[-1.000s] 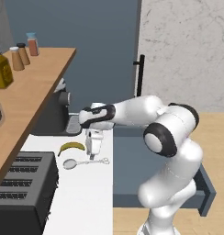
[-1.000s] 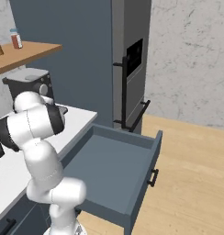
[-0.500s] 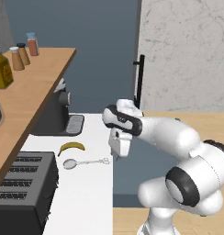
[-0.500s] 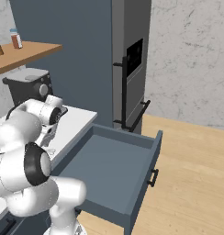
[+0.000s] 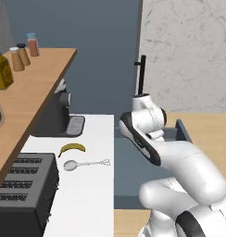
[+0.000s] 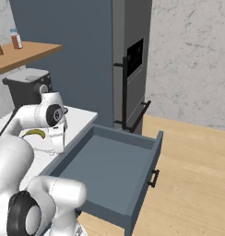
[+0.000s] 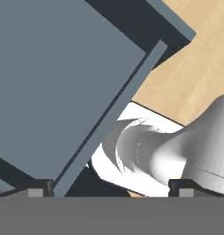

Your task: Pick the tongs from the drawer and place it on the counter.

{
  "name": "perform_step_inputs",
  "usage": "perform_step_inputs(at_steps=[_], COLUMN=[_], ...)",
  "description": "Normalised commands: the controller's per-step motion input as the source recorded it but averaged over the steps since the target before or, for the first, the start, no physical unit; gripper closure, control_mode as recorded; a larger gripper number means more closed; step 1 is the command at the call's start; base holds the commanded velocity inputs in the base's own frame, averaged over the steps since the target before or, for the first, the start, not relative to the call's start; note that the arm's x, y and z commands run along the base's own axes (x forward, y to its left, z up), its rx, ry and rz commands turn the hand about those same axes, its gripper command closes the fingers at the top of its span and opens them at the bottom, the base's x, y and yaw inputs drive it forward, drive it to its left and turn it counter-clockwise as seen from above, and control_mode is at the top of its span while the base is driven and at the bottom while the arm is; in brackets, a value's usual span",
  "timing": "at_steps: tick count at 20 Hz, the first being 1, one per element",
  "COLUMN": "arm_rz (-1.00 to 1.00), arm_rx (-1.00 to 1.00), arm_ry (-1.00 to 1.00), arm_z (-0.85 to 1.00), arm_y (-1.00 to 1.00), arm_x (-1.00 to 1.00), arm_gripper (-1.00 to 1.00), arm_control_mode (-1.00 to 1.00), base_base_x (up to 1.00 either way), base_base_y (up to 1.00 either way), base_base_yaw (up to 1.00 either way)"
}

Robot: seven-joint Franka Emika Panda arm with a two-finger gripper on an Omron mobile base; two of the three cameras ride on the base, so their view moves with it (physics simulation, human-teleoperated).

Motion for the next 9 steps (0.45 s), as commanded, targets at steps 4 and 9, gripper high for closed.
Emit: perform_step_inputs(at_steps=[4, 9], arm_rz=[0.56, 0.63], arm_rx=[-0.06, 0.0], arm_ry=[-0.08, -0.1], arm_z=[0.18, 0.21], arm_y=[-0.97, -0.85], arm_x=[-0.01, 0.01], arm_gripper=[-1.0, -1.0], arm_control_mode=[-1.0, -1.0], base_base_x=[0.0, 0.0], base_base_y=[0.0, 0.0], base_base_yaw=[0.0, 0.0])
